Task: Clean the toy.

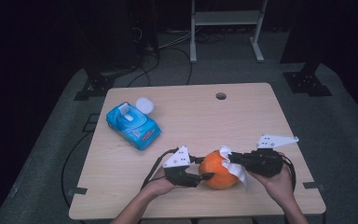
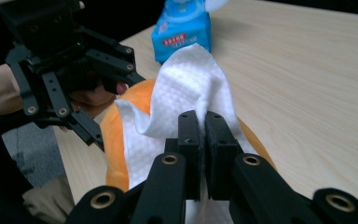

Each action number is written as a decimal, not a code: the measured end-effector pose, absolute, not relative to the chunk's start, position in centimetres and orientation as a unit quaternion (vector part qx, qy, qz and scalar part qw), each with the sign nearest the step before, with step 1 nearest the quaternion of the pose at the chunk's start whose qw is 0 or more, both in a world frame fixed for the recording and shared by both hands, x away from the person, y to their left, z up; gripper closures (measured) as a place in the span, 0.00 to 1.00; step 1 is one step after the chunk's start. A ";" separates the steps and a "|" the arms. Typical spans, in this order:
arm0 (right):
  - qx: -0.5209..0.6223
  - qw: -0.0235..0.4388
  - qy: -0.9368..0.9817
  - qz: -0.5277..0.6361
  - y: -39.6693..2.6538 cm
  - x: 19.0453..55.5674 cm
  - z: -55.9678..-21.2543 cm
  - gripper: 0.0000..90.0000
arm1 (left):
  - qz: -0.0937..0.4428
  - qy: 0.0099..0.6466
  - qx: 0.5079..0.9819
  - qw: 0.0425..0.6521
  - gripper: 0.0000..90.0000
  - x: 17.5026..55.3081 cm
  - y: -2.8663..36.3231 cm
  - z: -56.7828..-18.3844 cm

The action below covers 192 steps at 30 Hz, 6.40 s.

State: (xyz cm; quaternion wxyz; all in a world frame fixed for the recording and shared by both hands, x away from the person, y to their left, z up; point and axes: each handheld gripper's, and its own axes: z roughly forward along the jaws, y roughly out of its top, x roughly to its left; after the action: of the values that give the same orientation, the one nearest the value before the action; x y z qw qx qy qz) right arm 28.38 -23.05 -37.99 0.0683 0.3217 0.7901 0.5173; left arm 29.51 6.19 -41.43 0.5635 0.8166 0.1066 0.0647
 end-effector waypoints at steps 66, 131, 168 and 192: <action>0.352 0.053 0.761 0.543 -22.0 28.6 -39.8 0.95 | 0.053 0.146 0.829 0.538 0.46 30.1 6.5 -42.9; 0.313 0.131 0.785 0.518 -20.0 27.7 -38.7 0.94 | 0.066 0.106 0.823 0.554 0.41 29.0 5.1 -42.9; 0.363 0.084 0.776 0.508 -22.9 29.2 -41.0 0.95 | 0.058 0.171 0.808 0.561 0.39 31.1 7.4 -43.5; 0.276 0.108 0.799 0.523 -19.3 27.2 -38.7 0.95 | 0.064 0.171 0.806 0.563 0.39 30.6 6.6 -43.6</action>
State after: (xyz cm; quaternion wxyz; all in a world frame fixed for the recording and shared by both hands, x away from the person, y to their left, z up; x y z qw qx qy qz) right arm 27.23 -19.25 -38.66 0.1075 0.2762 0.7990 0.5232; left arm 30.60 6.62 -43.57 0.5628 0.8061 0.1714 0.0642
